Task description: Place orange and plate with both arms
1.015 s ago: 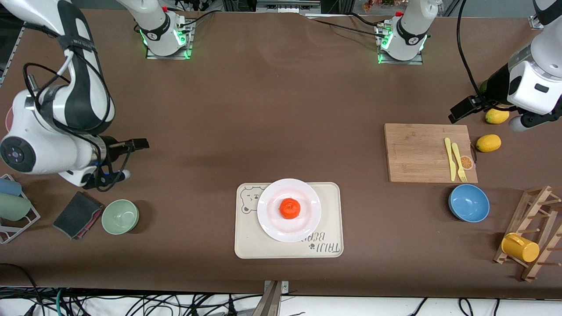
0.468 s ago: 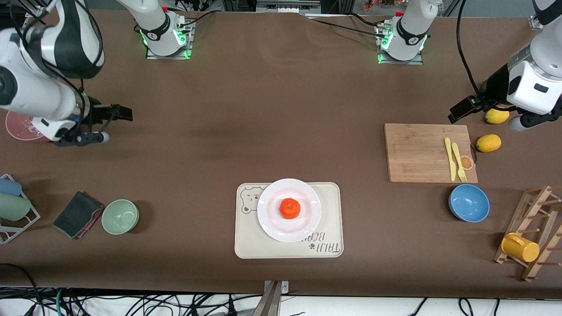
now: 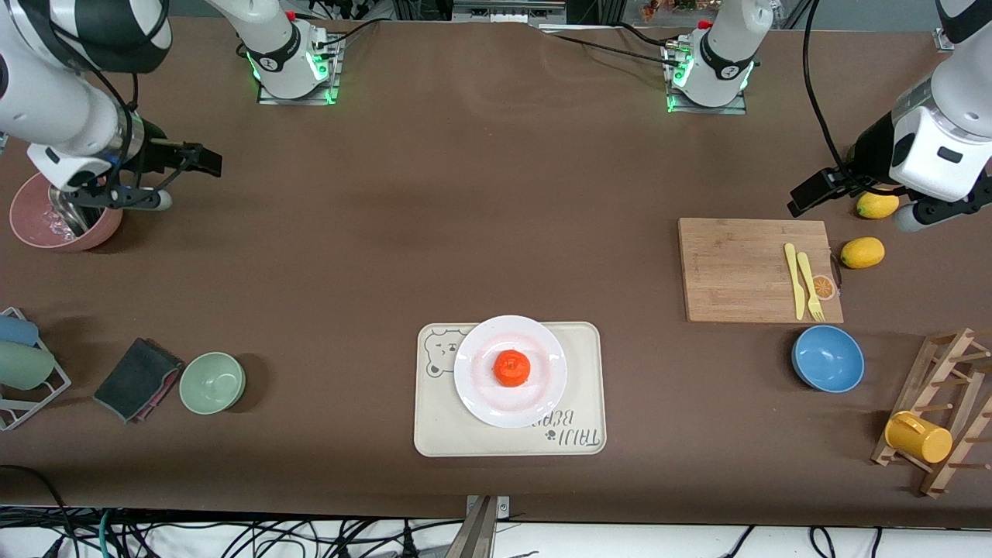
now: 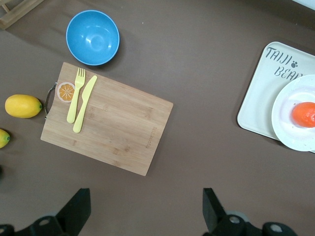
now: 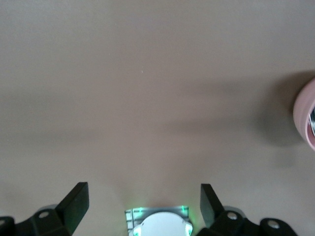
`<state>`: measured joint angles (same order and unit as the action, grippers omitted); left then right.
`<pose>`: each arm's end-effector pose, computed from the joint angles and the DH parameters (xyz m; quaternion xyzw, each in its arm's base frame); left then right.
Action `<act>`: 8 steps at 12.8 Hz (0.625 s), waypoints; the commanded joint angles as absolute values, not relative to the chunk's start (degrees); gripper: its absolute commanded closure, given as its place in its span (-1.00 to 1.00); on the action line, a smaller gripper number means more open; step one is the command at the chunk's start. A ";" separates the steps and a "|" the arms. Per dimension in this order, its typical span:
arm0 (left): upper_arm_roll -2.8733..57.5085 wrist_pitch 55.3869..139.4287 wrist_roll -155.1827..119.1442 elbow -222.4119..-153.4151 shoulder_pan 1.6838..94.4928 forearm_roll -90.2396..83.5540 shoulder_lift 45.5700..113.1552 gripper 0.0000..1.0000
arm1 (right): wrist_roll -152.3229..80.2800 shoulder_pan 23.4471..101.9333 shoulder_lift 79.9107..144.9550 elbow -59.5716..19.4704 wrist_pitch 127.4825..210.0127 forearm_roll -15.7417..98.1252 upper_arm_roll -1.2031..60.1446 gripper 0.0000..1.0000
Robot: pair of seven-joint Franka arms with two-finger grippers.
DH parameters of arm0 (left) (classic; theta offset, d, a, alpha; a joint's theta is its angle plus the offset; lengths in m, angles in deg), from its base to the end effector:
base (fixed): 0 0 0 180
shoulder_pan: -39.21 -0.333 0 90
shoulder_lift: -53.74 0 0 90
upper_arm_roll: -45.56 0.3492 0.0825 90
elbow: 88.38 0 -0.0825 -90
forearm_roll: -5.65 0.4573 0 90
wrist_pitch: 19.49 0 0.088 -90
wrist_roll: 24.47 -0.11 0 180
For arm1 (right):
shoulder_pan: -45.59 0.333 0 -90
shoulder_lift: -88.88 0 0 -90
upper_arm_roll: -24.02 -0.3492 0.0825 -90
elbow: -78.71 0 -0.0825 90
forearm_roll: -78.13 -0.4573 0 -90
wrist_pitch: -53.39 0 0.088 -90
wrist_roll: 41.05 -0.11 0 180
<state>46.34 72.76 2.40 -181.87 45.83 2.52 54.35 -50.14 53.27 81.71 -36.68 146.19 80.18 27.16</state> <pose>0.6288 -0.0702 0.6183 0.9824 0.1839 -0.0231 0.0216 0.5527 0.0392 0.4956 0.9902 -0.0354 -0.1316 0.0301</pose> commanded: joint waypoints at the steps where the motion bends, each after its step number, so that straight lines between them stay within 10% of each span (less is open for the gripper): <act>1: 46.17 72.18 2.42 -180.66 45.54 1.34 54.71 -1.00 | -54.15 53.41 79.21 -34.16 140.95 81.20 25.43 -1.00; 8: 46.17 72.18 2.42 -180.66 45.63 1.34 54.71 -1.00 | -51.60 53.15 84.57 -21.59 133.37 80.59 28.68 -1.00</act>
<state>46.31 72.76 2.40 -181.87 45.83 2.52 54.35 -52.33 53.18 81.66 -26.24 135.85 80.28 28.37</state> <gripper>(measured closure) 0.000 0.000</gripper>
